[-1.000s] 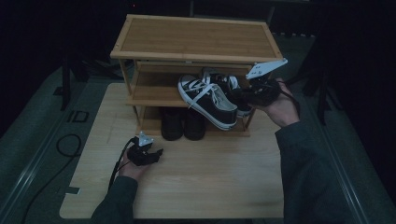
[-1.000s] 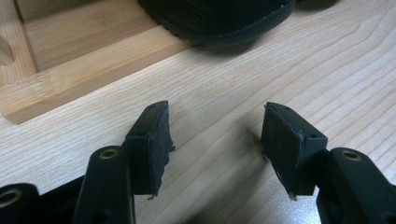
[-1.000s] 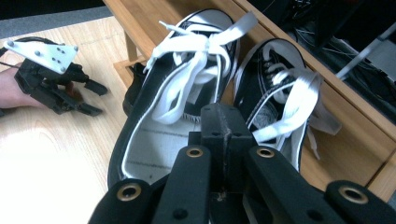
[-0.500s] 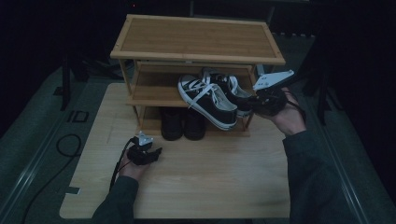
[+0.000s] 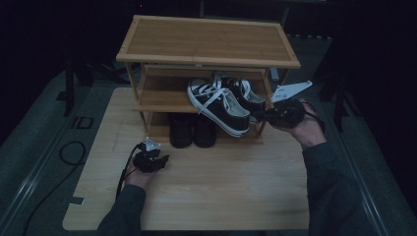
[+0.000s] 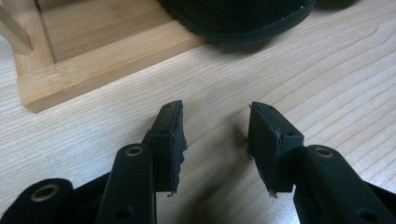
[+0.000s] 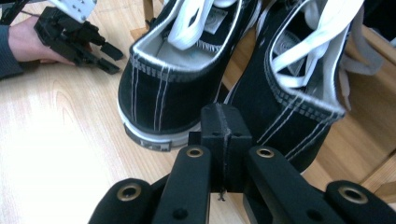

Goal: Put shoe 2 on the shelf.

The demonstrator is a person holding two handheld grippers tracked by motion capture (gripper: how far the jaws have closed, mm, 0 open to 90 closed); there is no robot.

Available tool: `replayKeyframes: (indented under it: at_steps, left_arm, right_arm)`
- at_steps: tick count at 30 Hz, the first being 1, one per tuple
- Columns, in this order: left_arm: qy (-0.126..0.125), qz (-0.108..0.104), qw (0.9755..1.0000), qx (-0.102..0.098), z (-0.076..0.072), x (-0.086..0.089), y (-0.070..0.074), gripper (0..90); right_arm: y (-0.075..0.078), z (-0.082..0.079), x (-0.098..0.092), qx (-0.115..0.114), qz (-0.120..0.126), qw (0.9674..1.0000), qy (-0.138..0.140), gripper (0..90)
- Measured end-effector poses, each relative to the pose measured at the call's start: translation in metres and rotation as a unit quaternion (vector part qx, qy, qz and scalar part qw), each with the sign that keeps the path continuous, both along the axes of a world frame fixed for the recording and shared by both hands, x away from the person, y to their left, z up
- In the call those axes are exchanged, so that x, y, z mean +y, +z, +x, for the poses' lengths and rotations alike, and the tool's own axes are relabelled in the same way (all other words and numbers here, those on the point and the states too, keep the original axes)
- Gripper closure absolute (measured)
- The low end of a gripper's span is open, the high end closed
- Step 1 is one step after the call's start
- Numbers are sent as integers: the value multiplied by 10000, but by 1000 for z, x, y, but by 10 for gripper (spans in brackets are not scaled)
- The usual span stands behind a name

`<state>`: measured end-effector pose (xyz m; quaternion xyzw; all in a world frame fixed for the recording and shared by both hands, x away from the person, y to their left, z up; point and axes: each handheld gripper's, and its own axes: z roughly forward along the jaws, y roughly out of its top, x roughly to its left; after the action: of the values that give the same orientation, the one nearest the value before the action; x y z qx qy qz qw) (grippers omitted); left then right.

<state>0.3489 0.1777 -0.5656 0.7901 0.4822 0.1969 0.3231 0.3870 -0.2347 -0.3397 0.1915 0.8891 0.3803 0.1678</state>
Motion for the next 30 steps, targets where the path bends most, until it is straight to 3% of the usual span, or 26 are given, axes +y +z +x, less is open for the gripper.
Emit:
replayKeyframes:
  at_steps: [3,8,22,30]
  left_arm:
    - [-72,-109,9998,140,1,0,5,589]
    - [-158,-186,9996,140,2,-1,15,626]
    - [-634,-312,9969,-343,2,-13,75,708]
    - [-702,-367,9954,-545,7,-13,103,811]
  right_arm:
    - [-3,0,-2,25,33,10000,6,899]
    - [-15,-1,-7,126,76,9999,17,899]
    - [-40,-17,-13,310,269,9990,198,899]
    - [-45,-27,-7,344,408,9977,421,898]
